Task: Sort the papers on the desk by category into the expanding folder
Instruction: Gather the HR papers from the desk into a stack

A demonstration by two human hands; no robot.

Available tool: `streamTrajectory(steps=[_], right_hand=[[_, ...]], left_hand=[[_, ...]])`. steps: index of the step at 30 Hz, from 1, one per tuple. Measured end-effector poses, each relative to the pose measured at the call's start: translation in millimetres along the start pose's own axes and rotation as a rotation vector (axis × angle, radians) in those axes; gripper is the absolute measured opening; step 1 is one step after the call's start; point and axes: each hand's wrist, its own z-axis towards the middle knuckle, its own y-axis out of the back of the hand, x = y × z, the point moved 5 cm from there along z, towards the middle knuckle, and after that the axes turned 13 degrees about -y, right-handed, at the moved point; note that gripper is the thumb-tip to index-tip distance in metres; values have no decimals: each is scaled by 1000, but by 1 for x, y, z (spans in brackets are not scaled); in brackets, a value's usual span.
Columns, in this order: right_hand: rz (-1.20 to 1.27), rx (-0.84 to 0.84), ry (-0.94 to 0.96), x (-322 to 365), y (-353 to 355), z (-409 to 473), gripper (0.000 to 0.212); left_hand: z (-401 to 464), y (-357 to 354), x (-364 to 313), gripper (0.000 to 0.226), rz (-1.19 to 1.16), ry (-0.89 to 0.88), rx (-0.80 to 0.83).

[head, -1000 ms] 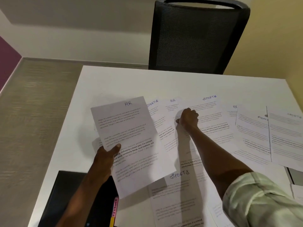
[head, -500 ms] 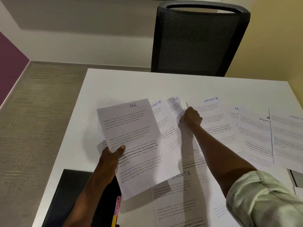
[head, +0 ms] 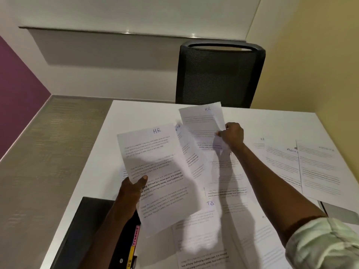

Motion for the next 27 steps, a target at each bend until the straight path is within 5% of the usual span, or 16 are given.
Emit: streamTrajectory(steps=[7, 10, 18, 27], right_hand=[[378, -70, 157, 22, 63, -51, 20], [475, -71, 218, 28, 89, -73, 21], [486, -7, 473, 32, 160, -141, 17], [716, 361, 425, -3, 201, -181, 8]], left_hand=[[-33, -1, -22, 30, 5, -73, -57], [-42, -1, -26, 21, -41, -44, -119], [-53, -9, -44, 21, -73, -69, -152], [-78, -56, -95, 30, -87, -199, -56]])
